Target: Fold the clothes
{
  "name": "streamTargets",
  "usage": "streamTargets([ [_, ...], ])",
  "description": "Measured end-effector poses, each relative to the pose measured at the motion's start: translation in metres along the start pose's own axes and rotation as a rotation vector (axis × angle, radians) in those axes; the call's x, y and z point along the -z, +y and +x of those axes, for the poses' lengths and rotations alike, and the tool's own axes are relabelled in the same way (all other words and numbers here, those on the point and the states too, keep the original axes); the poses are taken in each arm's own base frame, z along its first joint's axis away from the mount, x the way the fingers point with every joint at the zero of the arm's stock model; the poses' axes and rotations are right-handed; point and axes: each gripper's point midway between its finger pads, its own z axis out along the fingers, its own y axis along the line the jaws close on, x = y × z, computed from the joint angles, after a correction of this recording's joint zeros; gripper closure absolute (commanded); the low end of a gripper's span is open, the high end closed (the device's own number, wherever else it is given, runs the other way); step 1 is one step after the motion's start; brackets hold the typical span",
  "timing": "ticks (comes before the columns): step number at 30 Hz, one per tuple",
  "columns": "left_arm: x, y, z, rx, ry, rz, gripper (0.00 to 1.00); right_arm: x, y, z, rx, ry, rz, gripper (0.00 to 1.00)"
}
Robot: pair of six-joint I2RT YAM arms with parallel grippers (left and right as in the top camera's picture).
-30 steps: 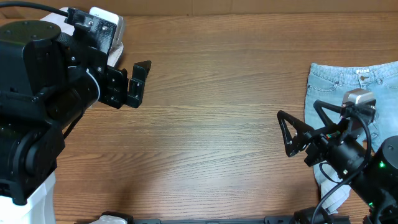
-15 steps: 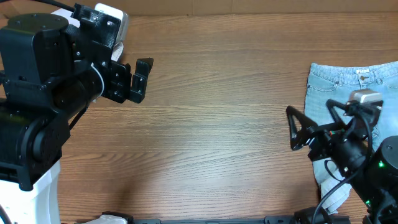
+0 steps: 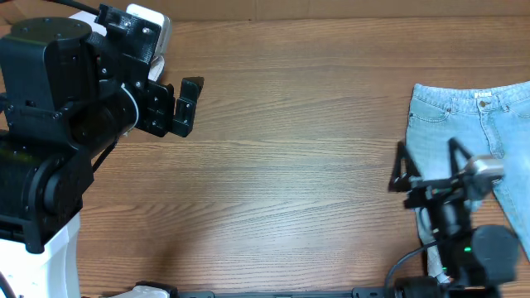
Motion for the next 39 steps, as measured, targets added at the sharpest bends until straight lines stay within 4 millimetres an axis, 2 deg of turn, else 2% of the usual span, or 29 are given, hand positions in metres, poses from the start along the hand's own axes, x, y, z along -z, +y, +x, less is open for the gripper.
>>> streamTargets([
  [5, 0.0, 0.0, 0.0, 0.0, 0.0, 0.0, 0.0, 0.001, -0.005, 0.069, -0.008, 0.074, -0.046, 0.0],
  [10, 0.0, 0.0, 0.0, 0.0, 0.0, 0.0, 0.0, 0.0, -0.008, 0.104, -0.007, 0.066, -0.077, 0.0],
  [15, 0.0, 0.0, 0.0, 0.0, 0.0, 0.0, 0.0, -0.003, -0.008, 0.111, 0.009, -0.036, -0.114, 0.0],
  [17, 0.0, 0.0, 0.0, 0.0, 0.0, 0.0, 0.0, -0.004, -0.01, 0.12, 0.005, -0.015, -0.108, 0.0],
  [21, 0.0, 0.0, 0.0, 0.0, 0.0, 0.0, 0.0, -0.004, -0.01, 0.119, 0.006, -0.018, -0.109, 0.0],
  [25, 0.0, 0.0, 0.0, 0.0, 0.0, 0.0, 0.0, -0.004, -0.012, 0.13, -0.001, 0.027, -0.099, 0.0],
  [39, 0.0, 0.0, 0.0, 0.0, 0.0, 0.0, 0.0, -0.004, -0.012, 0.13, -0.001, 0.028, -0.1, 0.0],
])
